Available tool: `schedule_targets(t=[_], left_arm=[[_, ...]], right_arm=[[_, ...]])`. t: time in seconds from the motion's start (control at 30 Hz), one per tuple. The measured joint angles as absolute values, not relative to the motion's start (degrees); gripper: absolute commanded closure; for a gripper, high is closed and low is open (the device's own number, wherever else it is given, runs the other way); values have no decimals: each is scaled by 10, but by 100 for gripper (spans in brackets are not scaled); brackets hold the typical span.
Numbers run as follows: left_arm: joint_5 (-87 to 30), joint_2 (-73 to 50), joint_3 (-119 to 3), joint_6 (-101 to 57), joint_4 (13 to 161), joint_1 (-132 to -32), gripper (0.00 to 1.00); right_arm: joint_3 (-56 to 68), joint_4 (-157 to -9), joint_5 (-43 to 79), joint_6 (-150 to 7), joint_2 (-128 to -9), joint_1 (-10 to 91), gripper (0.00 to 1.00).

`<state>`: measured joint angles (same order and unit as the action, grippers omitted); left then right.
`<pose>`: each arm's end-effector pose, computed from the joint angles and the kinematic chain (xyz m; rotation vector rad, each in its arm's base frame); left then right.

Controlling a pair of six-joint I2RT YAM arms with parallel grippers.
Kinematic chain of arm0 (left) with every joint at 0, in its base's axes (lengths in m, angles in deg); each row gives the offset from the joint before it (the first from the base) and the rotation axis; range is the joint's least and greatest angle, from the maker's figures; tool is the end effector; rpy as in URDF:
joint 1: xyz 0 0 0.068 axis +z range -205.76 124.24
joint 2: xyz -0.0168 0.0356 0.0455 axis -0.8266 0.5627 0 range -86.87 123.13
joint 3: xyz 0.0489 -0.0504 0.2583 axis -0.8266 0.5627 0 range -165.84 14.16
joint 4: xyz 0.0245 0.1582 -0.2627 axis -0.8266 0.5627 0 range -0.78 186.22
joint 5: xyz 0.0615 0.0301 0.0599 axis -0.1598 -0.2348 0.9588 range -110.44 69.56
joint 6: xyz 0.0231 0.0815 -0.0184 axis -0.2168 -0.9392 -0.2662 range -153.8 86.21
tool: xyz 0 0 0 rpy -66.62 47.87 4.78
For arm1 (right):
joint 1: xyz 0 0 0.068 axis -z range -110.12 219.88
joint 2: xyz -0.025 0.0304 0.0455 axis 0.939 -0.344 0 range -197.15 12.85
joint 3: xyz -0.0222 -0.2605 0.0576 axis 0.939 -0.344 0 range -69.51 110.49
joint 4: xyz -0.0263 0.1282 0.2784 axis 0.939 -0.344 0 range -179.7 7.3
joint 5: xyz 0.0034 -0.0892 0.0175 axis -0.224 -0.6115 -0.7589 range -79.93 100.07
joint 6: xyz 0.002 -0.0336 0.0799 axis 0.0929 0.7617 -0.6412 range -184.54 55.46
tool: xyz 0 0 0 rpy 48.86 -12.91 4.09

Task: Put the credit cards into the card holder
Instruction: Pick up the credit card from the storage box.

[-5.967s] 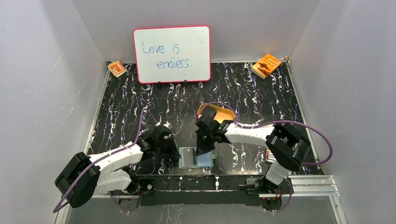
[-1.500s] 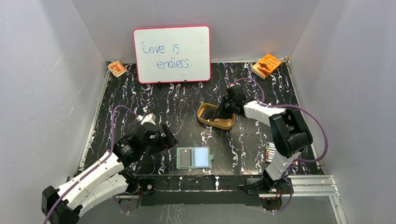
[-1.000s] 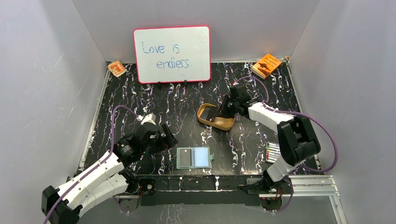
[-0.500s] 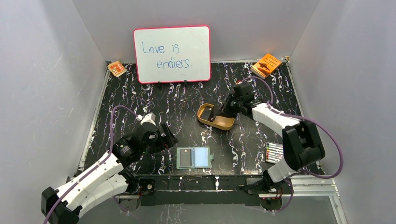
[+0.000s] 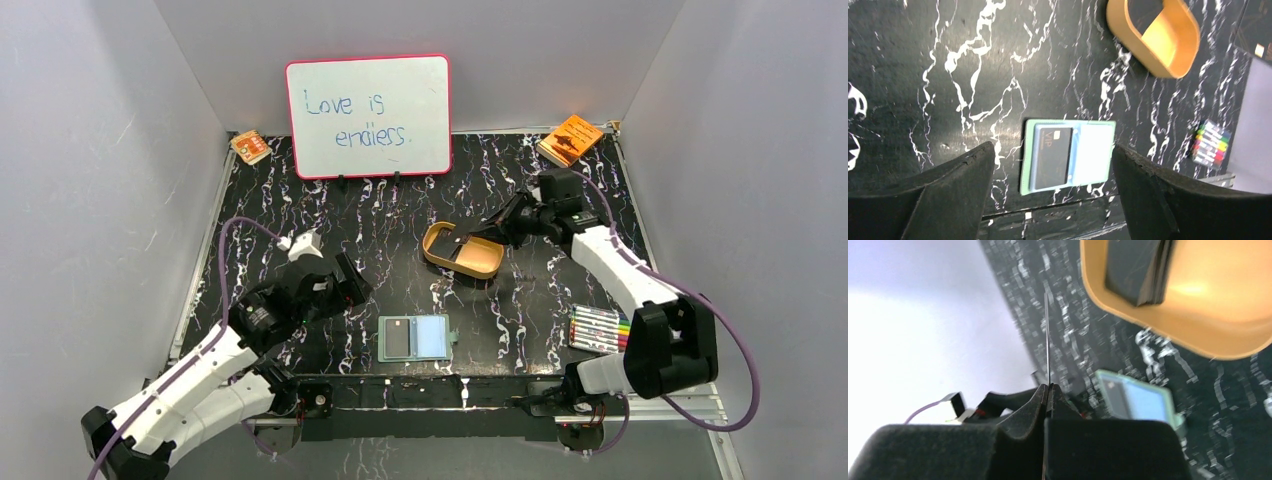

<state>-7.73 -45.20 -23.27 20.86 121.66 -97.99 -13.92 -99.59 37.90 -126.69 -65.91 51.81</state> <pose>0.1917 -0.1512 0.2347 -0.3732 2.2519 -0.6877 0.3424 0.1494 0.2155 0.6696 2.4216 1.2220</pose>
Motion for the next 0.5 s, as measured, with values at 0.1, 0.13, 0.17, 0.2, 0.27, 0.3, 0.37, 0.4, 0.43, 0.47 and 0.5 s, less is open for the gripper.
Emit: schedule_targets(t=[0.1, 0.13, 0.17, 0.2, 0.27, 0.3, 0.37, 0.4, 0.43, 0.47, 0.5], left_arm=[[-51, -446, -275, 209, 1230, -980, 16], [-42, -444, -290, 208, 1232, -980, 16], [-34, -442, -304, 208, 1231, -980, 16], [-28, -440, -315, 208, 1230, -980, 16], [-21, -435, -337, 208, 1222, -980, 16], [-19, -432, -346, 208, 1218, -980, 16], [-18, -424, -360, 208, 1208, -980, 16], [-19, -420, -366, 208, 1205, -980, 16], [-19, -415, -372, 209, 1201, -980, 15], [-19, -411, -375, 208, 1196, -980, 15], [-20, -408, -378, 208, 1193, -980, 15]], right_arm=[[-141, -995, 450, -1308, -636, 540, 100], [-137, -1001, 473, -1317, -631, 541, 100], [-129, -1007, 499, -1322, -627, 541, 100], [-124, -1010, 515, -1326, -624, 541, 100], [-108, -1021, 553, -1334, -618, 539, 100], [-102, -1025, 565, -1336, -615, 539, 100], [-90, -1031, 589, -1337, -609, 539, 100], [-88, -1032, 596, -1338, -607, 539, 100], [-87, -1034, 606, -1339, -601, 539, 100], [-87, -1036, 610, -1339, -598, 539, 100], [-87, -1038, 615, -1340, -595, 539, 100]])
